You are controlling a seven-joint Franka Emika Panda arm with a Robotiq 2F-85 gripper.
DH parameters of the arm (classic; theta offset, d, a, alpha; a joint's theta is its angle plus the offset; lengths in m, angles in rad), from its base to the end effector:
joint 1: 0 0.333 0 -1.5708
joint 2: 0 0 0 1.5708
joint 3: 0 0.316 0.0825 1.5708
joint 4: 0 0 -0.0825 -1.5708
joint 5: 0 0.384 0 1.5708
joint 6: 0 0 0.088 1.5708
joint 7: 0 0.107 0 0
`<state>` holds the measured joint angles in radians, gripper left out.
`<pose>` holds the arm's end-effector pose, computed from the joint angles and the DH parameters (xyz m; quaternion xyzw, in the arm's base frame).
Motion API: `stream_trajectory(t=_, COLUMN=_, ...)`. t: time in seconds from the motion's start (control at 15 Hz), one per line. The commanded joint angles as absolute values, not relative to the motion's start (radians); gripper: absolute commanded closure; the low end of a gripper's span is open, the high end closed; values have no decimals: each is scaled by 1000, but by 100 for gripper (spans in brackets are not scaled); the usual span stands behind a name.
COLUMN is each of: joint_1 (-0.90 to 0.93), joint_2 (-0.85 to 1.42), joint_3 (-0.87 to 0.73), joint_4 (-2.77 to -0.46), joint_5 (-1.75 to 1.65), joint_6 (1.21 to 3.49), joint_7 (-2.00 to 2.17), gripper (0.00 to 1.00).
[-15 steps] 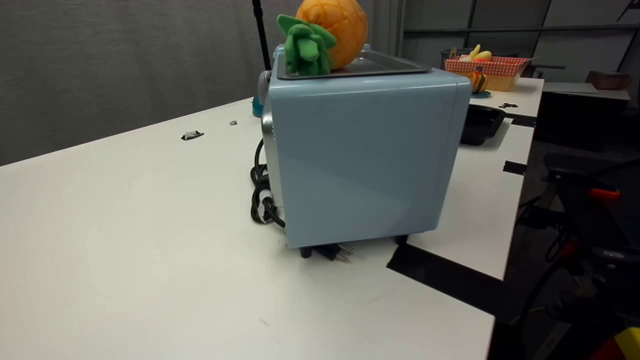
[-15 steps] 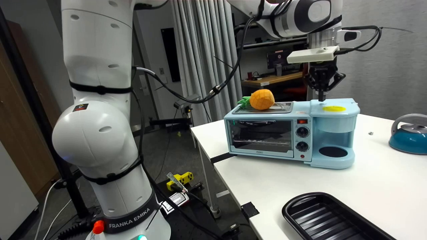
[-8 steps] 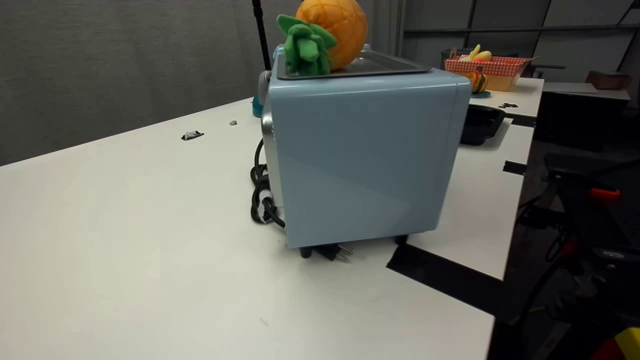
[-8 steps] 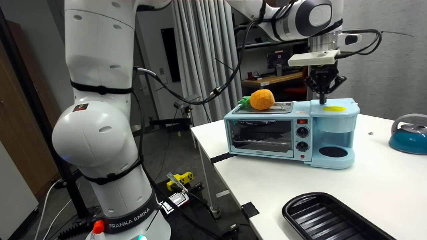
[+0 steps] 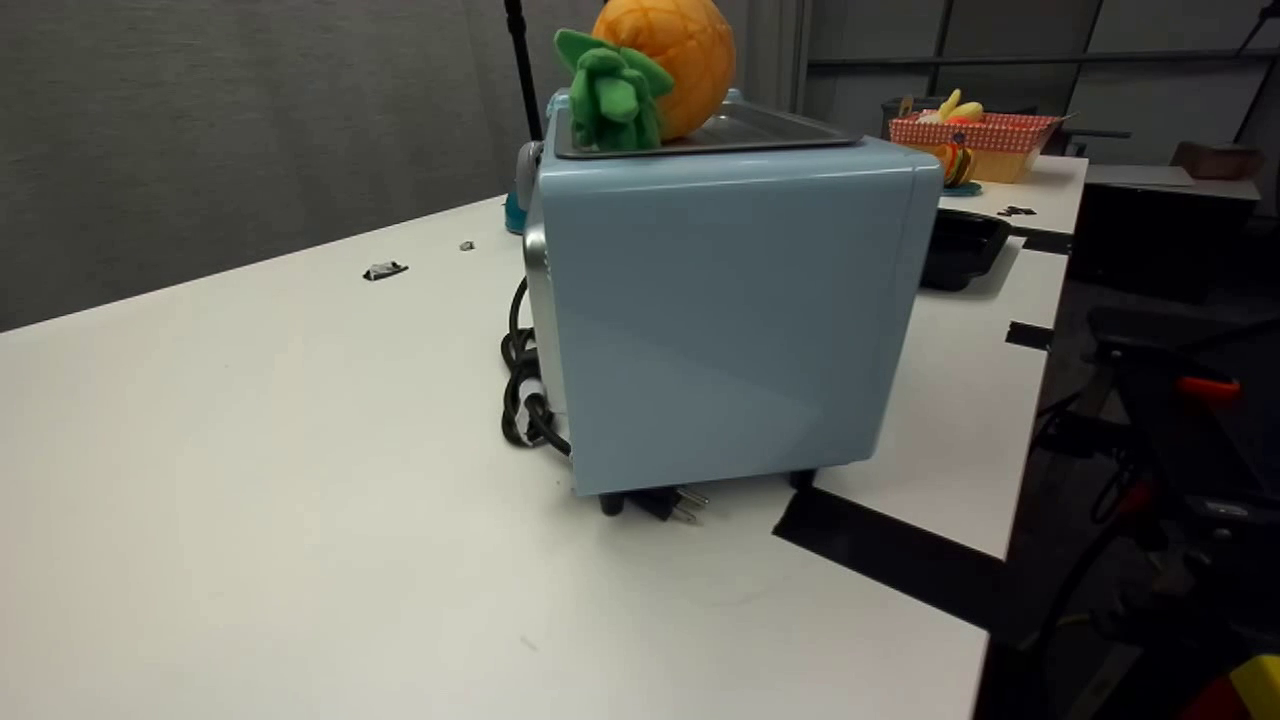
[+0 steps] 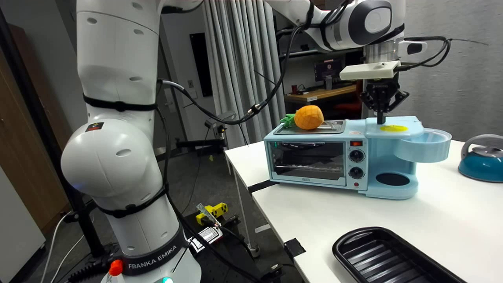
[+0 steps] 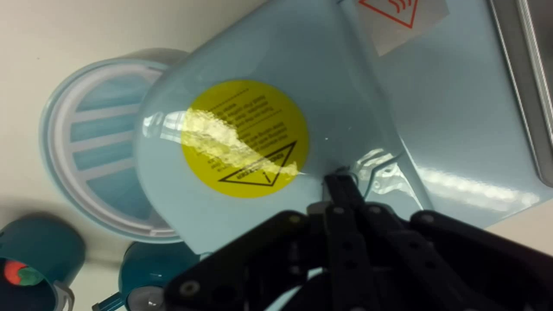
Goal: Press the button on top of the breakfast maker
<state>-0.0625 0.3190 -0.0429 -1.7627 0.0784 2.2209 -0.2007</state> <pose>0.6516 -0.0641 0.3979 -0.9968 -0.0276 -0.0729 0.0152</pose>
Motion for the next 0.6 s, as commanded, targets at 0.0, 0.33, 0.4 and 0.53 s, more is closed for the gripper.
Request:
stream_trajectory(t=0.0, joint_1=-77, joint_2=376, joint_3=-48, joint_4=-1812, joint_5=53, joint_6=2282, joint_7=-184, gripper=100)
stream_trajectory(t=0.33, joint_1=-80, joint_2=349, joint_3=-50, joint_4=-1803, joint_5=56, joint_6=2259, joint_7=-180, gripper=100)
stream_trajectory(t=0.4, joint_1=-81, joint_2=337, joint_3=-48, joint_4=-1800, joint_5=60, joint_6=2248, joint_7=-182, gripper=100)
stream_trajectory(t=0.53, joint_1=-82, joint_2=298, joint_3=-41, joint_4=-1801, joint_5=72, joint_6=2228, joint_7=-198, gripper=100)
